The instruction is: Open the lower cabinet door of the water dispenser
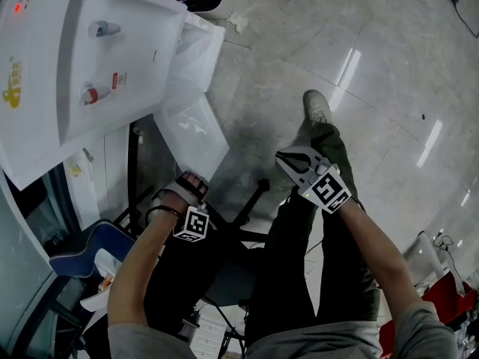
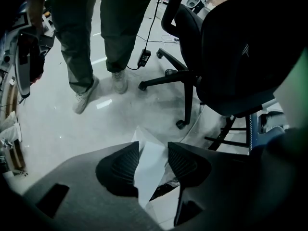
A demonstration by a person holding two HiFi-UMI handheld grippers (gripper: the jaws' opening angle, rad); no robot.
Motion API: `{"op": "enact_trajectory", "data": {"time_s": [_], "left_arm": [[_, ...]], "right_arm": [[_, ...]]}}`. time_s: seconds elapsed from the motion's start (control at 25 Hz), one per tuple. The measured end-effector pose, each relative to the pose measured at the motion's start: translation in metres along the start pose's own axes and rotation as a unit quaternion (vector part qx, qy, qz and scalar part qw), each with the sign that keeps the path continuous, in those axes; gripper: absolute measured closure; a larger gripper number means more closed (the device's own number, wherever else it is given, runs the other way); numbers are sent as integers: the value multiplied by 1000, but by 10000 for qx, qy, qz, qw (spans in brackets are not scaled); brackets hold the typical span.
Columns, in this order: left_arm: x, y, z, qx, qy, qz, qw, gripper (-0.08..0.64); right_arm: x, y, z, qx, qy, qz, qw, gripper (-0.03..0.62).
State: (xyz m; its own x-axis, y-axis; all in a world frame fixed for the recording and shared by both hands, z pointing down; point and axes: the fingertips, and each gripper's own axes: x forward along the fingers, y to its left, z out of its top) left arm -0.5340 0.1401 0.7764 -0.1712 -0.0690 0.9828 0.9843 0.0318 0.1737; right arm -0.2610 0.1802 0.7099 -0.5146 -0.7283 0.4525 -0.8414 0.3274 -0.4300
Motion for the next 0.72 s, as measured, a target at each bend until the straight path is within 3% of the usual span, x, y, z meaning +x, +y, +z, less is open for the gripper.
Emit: {"op": "enact_trajectory", "data": {"time_s": [0.08,0.2,0.44,0.52,0.6,0.68,0.72], "left_arm": [[-2,6,1,-184,-38,99,9998,379],[-9,21,4,-763,-144,253,9967,373],[-59,63,2,-1786,-592,689,9797,370],[-81,80,-2,-2292,-748,798,9672,370],[-96,89,-5,-2890,-860,891,9493,374],[-115,98,-6,-3493,-1062,979,9258,394],[-126,104,-5,-3846,-1235,1002,9093,407]], "right_arm": [[1,1,1,-1,-15,15,10000,574],[3,3,6,-4,-51,54,10000,574],[2,13,29,-71,-93,201,9997,574],[-1,16,41,-33,-125,208,9997,574],[-6,21,56,31,-176,228,9996,574],[-12,26,73,129,-247,237,9993,574],[-16,27,82,189,-284,230,9992,574]]}}
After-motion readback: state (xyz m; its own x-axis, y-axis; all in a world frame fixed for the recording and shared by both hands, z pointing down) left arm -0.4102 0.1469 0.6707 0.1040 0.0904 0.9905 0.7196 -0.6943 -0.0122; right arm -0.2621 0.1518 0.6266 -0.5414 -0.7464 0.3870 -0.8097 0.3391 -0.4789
